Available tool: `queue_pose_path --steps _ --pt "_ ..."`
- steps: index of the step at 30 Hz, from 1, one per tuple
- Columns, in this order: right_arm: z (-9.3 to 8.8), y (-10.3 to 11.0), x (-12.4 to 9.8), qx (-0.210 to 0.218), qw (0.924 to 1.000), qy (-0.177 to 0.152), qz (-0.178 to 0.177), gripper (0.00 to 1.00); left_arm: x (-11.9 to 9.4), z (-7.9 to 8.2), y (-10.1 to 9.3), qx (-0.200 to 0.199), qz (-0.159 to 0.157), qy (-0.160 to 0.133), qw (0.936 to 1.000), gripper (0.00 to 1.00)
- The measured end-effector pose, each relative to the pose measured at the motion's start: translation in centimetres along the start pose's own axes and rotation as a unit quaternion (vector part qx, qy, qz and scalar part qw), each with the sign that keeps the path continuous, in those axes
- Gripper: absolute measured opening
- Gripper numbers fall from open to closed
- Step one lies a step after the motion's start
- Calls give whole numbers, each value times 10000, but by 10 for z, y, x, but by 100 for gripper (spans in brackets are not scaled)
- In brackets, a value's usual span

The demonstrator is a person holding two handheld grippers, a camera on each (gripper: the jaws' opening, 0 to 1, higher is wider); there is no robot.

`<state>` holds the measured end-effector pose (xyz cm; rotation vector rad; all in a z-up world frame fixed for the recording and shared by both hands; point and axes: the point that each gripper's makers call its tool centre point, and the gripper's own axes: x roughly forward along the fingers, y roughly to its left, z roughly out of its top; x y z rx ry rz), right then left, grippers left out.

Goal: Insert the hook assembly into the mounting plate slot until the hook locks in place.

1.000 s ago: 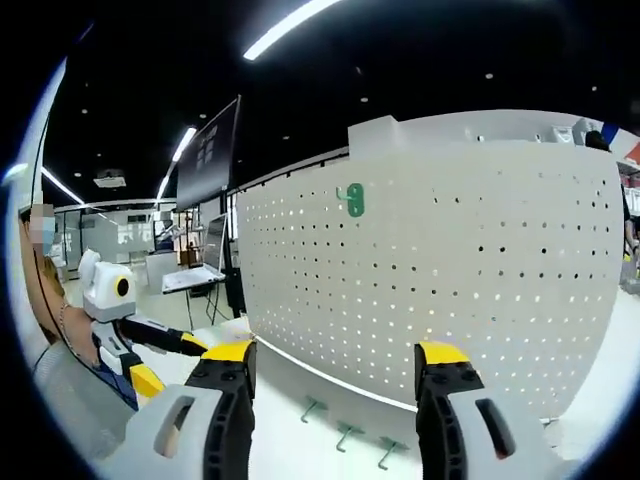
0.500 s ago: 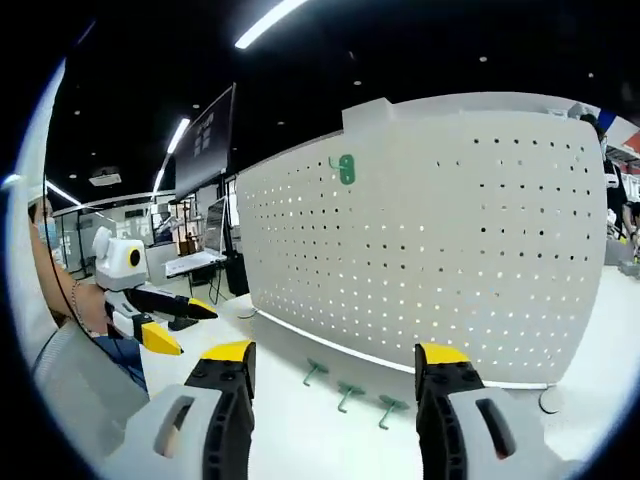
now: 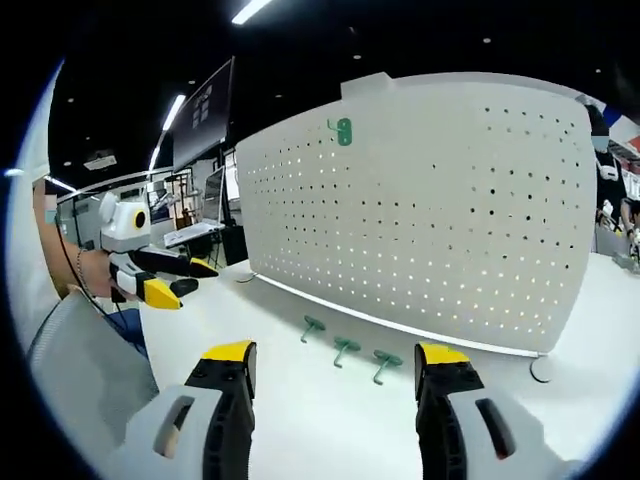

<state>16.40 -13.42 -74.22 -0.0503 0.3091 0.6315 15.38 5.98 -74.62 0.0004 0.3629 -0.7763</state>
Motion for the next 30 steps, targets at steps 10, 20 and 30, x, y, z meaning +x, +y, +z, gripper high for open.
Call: queue_pose_path --steps 10,20,30 --pt "-17 -8 -15 198 9993 295 -91 62 -7 -10 1 2 -80 183 9998 74" --pt "-22 -9 -17 234 9988 410 -131 62 -13 -17 3 -79 -21 233 9997 74" --pt "-21 -8 -17 186 9989 420 -107 62 -7 -10 5 34 -79 231 9997 74"
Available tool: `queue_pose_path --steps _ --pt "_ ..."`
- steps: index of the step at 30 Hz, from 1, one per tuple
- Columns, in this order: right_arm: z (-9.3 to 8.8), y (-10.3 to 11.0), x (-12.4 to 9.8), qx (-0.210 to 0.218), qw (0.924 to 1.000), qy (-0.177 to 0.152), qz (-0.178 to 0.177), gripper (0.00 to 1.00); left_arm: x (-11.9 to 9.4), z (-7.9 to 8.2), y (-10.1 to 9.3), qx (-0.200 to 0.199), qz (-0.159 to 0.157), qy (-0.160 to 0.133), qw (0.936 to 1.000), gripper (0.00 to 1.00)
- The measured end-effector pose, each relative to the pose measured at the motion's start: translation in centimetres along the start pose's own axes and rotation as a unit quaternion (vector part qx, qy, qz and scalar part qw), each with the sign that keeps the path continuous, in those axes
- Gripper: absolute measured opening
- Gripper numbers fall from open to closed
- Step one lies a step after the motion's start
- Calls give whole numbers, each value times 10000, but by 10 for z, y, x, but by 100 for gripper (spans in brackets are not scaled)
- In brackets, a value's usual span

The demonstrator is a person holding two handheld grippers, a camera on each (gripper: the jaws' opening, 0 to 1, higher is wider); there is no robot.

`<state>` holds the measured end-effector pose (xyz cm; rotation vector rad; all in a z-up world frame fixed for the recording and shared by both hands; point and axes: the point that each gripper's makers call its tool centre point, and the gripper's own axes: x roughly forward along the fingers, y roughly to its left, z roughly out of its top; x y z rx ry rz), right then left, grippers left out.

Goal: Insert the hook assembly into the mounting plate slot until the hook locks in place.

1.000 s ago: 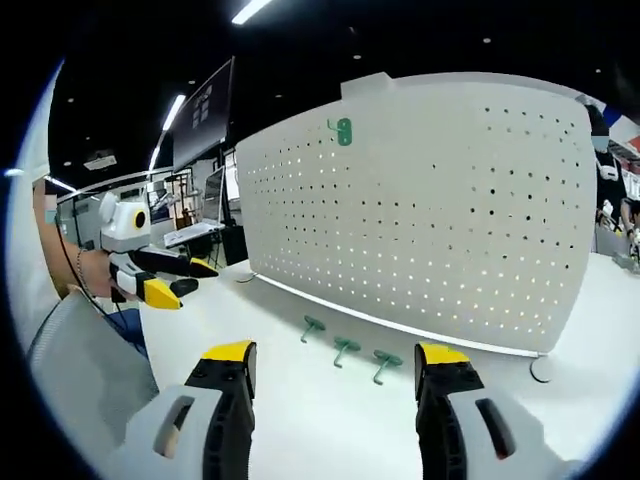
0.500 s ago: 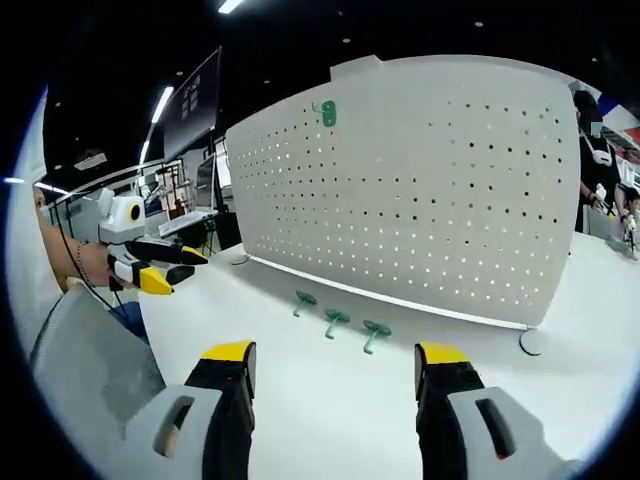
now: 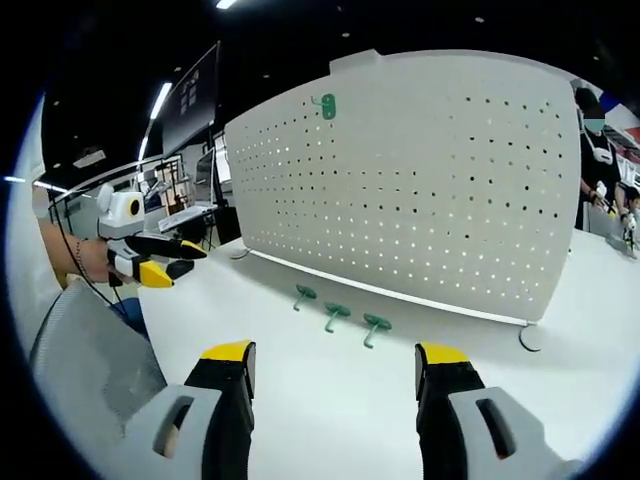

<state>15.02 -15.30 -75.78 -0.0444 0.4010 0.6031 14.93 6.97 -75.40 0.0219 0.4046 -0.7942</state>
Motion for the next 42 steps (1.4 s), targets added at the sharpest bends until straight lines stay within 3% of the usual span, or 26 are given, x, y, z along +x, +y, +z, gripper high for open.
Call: queue_pose_path --steps 11,19,29,42 --pt "2 3 0 -69 10000 18 44 62 18 11 7 359 -245 153 9989 74" --pt "2 3 -2 -81 9999 42 69 62 33 12 11 579 -537 421 9960 75" --pt "8 0 -4 -179 9998 3 19 63 48 4 19 961 -879 885 9875 76" --pt "7 5 -5 -268 9996 75 54 63 68 3 25 1202 -1180 1201 9784 77"
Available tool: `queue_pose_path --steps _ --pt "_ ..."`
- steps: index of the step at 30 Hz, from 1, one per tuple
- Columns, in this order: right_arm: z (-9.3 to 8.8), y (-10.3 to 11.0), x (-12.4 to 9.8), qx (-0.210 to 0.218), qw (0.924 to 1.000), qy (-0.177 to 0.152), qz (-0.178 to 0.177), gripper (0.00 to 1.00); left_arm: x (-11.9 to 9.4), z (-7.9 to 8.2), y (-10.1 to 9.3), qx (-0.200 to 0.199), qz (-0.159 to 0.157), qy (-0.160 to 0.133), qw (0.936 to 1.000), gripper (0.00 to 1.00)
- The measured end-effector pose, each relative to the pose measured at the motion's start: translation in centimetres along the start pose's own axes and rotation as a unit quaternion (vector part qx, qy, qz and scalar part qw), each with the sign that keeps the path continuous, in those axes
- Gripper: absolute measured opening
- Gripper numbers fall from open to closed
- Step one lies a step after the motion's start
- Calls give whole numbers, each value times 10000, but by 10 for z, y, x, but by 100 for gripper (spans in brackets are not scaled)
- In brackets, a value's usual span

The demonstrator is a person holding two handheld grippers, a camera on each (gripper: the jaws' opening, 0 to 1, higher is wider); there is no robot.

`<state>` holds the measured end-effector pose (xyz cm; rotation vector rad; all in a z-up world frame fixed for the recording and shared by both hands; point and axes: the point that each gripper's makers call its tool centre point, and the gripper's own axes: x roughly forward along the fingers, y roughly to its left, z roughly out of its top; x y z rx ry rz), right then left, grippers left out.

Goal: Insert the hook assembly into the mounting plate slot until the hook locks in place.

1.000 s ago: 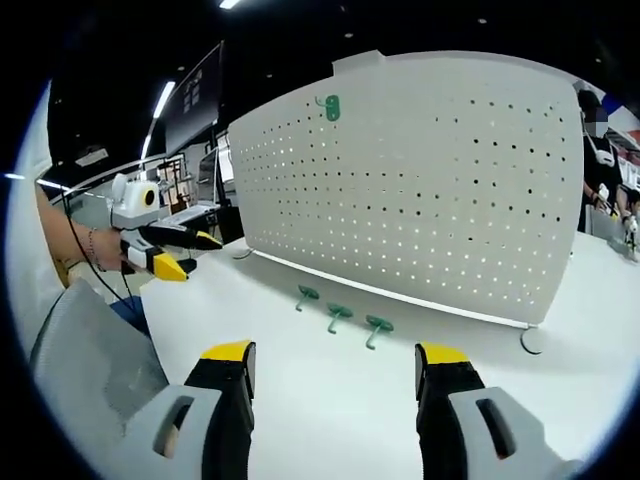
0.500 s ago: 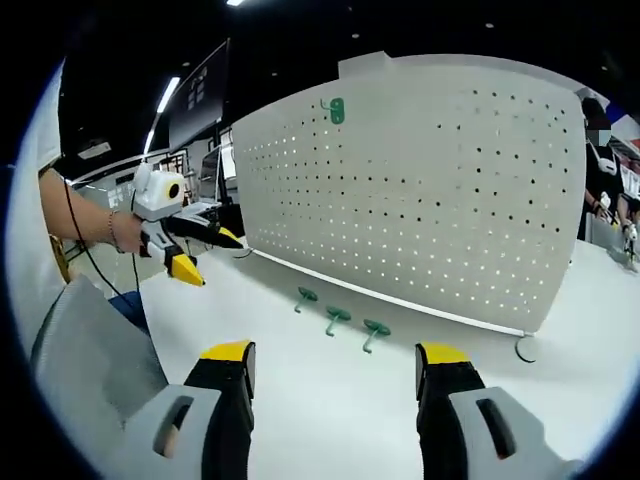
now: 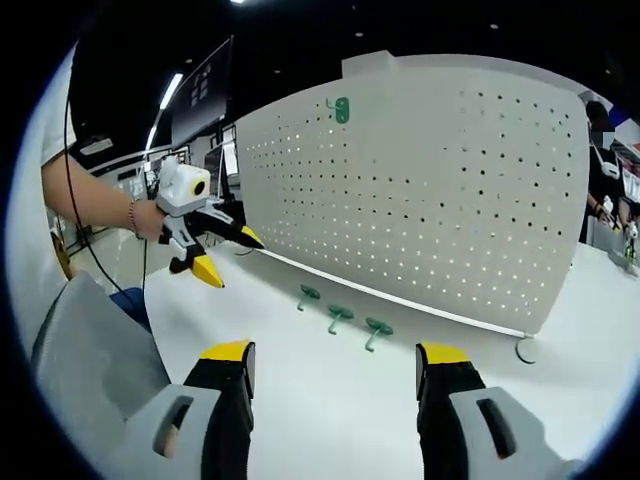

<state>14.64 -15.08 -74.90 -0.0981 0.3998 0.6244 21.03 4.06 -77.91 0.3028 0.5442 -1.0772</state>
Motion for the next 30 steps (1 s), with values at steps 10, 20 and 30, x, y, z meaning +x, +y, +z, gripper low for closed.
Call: queue_pose_path --steps 10,20,30 --pt "-5 3 -2 30 9999 62 74 64 12 -3 2 271 -213 294 9990 77" --pt "-9 5 0 124 9997 123 146 66 23 -12 7 542 -381 601 9960 78" --pt "-10 8 1 116 9996 154 209 67 35 -11 14 704 -504 795 9931 78"
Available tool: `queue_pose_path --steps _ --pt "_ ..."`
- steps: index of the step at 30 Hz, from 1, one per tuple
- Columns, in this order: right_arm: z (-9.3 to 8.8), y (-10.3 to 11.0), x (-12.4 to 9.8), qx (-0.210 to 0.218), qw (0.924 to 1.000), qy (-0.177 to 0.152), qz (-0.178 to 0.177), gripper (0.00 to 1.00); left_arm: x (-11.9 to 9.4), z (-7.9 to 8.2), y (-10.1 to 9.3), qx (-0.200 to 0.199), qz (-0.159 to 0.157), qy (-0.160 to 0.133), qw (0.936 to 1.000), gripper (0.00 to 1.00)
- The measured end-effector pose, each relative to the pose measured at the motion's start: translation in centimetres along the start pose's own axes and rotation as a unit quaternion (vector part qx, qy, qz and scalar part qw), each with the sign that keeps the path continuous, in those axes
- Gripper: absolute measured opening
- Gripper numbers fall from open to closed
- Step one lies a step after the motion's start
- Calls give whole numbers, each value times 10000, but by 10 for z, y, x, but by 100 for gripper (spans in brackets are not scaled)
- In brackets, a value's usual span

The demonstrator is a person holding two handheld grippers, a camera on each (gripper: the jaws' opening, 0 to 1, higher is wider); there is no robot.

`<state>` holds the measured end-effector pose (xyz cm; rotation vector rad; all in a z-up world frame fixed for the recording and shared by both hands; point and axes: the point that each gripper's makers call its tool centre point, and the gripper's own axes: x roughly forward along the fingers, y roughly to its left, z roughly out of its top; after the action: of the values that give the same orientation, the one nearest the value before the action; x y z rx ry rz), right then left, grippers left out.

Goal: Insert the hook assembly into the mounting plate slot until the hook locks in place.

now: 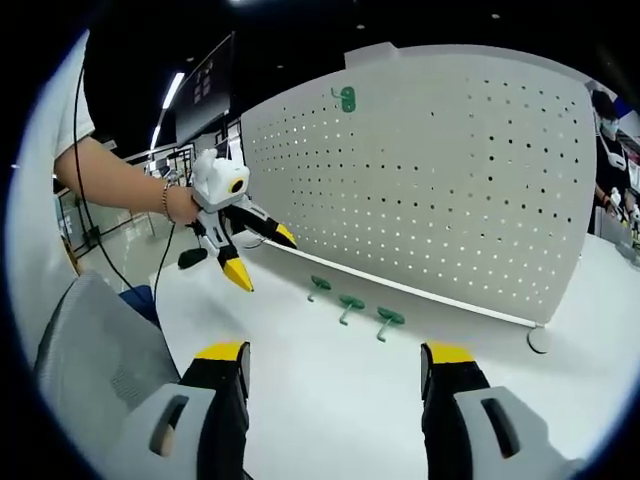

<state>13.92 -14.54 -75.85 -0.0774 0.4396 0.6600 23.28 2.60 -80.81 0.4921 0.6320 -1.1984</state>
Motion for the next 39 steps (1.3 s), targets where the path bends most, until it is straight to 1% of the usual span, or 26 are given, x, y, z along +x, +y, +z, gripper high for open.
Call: queue_pose_path --steps 3,6,9,12,16,19,22,30,33,37,39 --pt "0 0 0 8 10000 5 2 67 4 -2 -1 129 -76 142 9998 78" --pt "0 -1 -1 26 10000 7 -6 67 8 -1 2 133 -106 175 9997 78" --pt "-1 -1 -1 23 10000 22 20 67 13 -3 4 222 -148 269 9993 78" --pt "-3 0 -1 -1 10000 53 61 67 17 -5 7 376 -194 409 9983 78" --pt "-4 0 -1 29 10000 69 60 67 21 -3 11 389 -220 442 9980 78" --pt "-7 0 -1 25 9999 119 81 67 24 -3 11 447 -272 471 9975 78" --pt "-10 2 -1 13 9998 163 112 67 28 -8 11 581 -331 620 9958 78" --pt "-15 4 -1 27 9996 250 131 68 36 -13 17 660 -432 802 9937 78" --pt "-16 5 -1 37 9996 264 136 67 40 -17 18 763 -489 947 9914 78" --pt "-16 5 -2 26 9995 277 128 67 43 -21 21 832 -559 1046 9894 78" --pt "-17 5 -2 36 9995 281 124 67 45 -24 19 937 -649 1141 9869 78"
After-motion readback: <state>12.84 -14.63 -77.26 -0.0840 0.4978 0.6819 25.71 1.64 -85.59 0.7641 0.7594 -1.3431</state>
